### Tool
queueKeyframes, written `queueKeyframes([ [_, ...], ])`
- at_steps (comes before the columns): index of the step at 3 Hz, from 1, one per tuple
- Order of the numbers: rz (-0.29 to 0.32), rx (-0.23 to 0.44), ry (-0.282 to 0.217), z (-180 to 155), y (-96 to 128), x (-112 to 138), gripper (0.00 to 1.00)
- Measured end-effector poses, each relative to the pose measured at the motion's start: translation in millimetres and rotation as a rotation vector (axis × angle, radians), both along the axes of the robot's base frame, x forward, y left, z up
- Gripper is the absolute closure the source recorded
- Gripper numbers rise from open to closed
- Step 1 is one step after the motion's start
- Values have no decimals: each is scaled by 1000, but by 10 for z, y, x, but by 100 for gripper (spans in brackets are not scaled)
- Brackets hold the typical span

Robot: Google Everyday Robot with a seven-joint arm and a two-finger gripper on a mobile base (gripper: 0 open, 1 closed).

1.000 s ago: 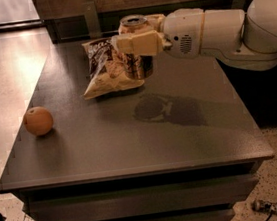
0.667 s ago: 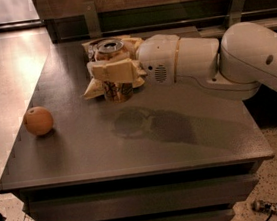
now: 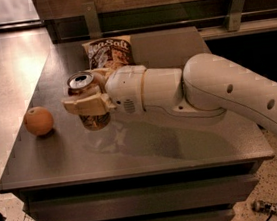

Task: Move orange can near orange

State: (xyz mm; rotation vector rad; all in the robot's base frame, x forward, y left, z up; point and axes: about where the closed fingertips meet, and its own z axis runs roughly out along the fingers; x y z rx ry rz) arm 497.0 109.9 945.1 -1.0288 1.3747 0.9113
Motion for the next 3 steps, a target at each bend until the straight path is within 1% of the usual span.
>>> queueKeyframes([
  [1, 32, 0, -21, -317, 287, -69, 100],
  [2, 45, 13, -15, -499, 411, -77, 100],
  [3, 49, 13, -16, -491, 429, -88, 74],
])
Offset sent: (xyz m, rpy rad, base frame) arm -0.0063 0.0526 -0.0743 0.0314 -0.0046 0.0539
